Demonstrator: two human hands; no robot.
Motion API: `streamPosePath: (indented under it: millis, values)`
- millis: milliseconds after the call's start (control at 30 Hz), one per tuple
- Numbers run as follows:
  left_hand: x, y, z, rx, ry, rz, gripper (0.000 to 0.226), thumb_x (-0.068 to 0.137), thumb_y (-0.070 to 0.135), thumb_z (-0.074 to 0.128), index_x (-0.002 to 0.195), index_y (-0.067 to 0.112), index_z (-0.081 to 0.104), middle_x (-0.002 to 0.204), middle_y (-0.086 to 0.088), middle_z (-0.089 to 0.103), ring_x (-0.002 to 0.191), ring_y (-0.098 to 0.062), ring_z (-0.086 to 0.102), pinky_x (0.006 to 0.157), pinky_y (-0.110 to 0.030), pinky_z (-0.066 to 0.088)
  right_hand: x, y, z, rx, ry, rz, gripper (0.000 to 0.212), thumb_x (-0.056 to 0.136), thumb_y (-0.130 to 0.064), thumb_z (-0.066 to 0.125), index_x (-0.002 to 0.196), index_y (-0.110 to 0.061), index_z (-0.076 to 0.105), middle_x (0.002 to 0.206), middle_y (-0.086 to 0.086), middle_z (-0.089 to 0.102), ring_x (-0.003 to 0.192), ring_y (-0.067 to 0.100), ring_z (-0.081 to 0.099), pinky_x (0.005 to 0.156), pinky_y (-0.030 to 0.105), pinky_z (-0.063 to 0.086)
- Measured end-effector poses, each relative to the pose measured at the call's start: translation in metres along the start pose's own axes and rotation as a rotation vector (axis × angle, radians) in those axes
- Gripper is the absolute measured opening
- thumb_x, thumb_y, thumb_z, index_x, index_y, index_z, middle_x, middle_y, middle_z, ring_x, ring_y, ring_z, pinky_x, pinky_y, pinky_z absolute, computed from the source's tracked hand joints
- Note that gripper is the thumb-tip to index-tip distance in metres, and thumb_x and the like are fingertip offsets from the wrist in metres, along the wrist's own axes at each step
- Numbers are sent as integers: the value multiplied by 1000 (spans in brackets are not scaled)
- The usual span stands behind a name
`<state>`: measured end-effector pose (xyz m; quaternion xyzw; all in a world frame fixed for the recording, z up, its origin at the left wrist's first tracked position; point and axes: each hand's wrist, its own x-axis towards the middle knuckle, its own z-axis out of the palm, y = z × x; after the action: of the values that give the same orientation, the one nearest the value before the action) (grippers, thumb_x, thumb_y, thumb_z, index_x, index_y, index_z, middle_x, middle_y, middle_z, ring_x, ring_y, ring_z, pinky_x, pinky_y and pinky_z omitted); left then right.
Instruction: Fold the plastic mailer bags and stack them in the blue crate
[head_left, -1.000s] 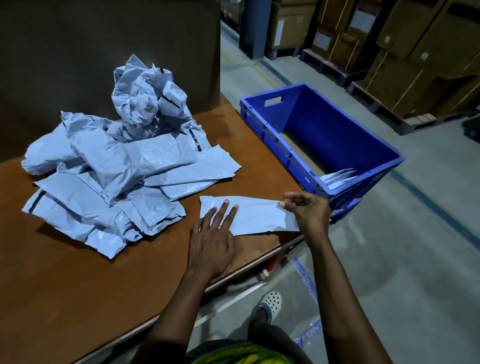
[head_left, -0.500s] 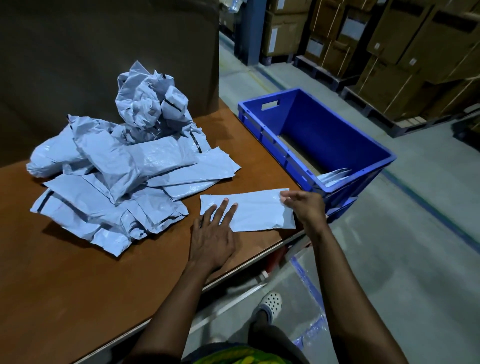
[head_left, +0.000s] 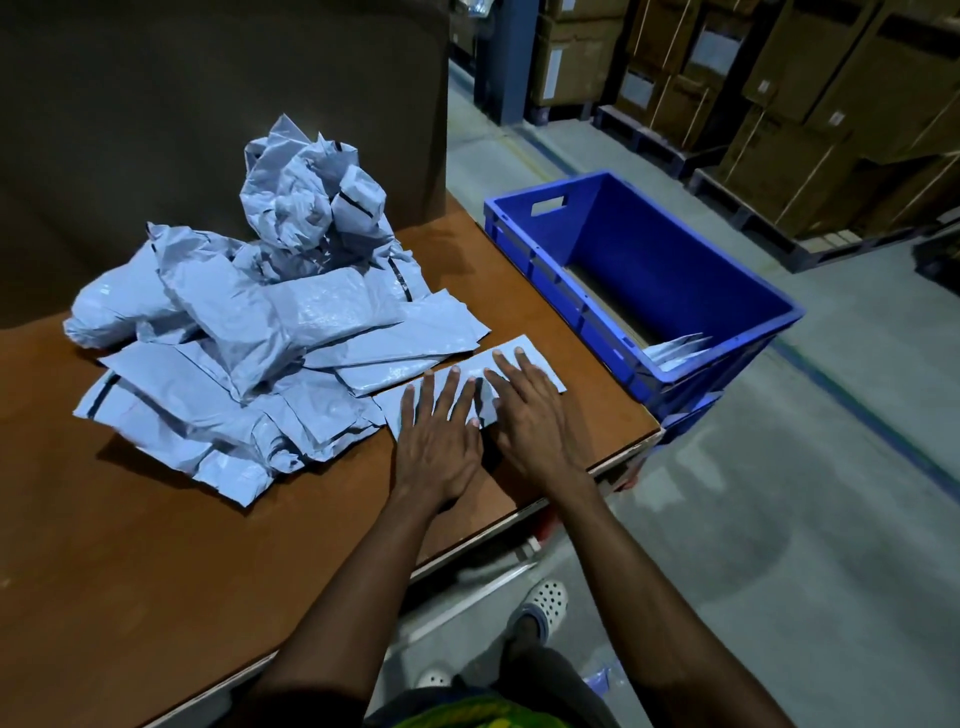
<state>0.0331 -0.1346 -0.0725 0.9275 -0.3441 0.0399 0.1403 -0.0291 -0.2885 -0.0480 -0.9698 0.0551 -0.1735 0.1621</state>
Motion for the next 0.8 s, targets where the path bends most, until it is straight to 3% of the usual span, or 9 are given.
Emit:
streamPosePath:
  millis: [100, 167, 233, 300, 467, 600, 733, 800]
  values:
    - [1, -13, 9, 29, -85, 35, 64, 103, 45, 16, 163, 27, 29, 172, 3, 17, 160, -26, 10, 127, -52, -1, 15, 15, 6, 22, -128, -21, 48, 106, -28, 42, 147, -9, 57, 160, 12, 45, 156, 32, 29, 123, 54, 32]
    - [6, -22, 7, 17, -113, 108, 67, 101, 48, 12, 165, 31, 22, 173, 7, 10, 161, -24, 2, 127, -49, -11, 18, 23, 6, 19, -211, 74, 49, 111, -38, 38, 154, -16, 50, 166, 7, 38, 158, 27, 23, 126, 51, 27]
    - [10, -25, -2, 33, -63, 104, 65, 101, 48, 18, 163, 28, 27, 172, 3, 17, 161, -27, 3, 125, -52, -15, 11, 25, 7, 5, -271, 163, 55, 112, -48, 32, 161, -22, 38, 171, 1, 27, 161, 21, 13, 130, 44, 16]
    - [12, -22, -8, 53, 10, 9, 63, 103, 47, 23, 161, 23, 34, 170, -2, 25, 160, -29, 8, 125, -55, -16, 1, 20, 10, 7, -203, 205, 56, 112, -48, 33, 162, -23, 36, 171, 0, 25, 161, 19, 11, 129, 35, 8]
    - [21, -21, 1, 46, -20, -51, 67, 107, 53, 11, 161, 22, 34, 168, -3, 31, 159, -29, 13, 124, -62, -1, 1, 8, 10, -40, -83, 162, 58, 105, -36, 33, 157, -12, 42, 170, 7, 29, 160, 25, 16, 130, 41, 9]
    - [20, -26, 9, 71, 54, 7, 61, 110, 47, 21, 162, 18, 32, 170, -7, 27, 159, -33, 14, 124, -65, 14, 14, 19, 8, -42, -139, 84, 61, 109, -48, 24, 163, -22, 32, 173, -3, 18, 161, 15, -2, 131, 44, 1]
    - [10, -16, 2, 115, 149, 61, 63, 111, 39, 28, 165, 10, 13, 174, -11, 4, 161, -28, 1, 128, -55, 10, 7, 28, 17, -112, -214, 98, 65, 109, -61, 19, 167, -34, 12, 174, -8, 0, 160, 14, -16, 130, 44, -5]
    - [4, -11, 4, 111, 170, 62, 64, 110, 36, 28, 165, 10, 10, 174, -9, 2, 161, -25, -1, 130, -50, 7, 9, 29, 18, -146, -232, 124, 66, 108, -62, 18, 167, -35, 7, 174, -9, -3, 159, 15, -19, 130, 45, -7]
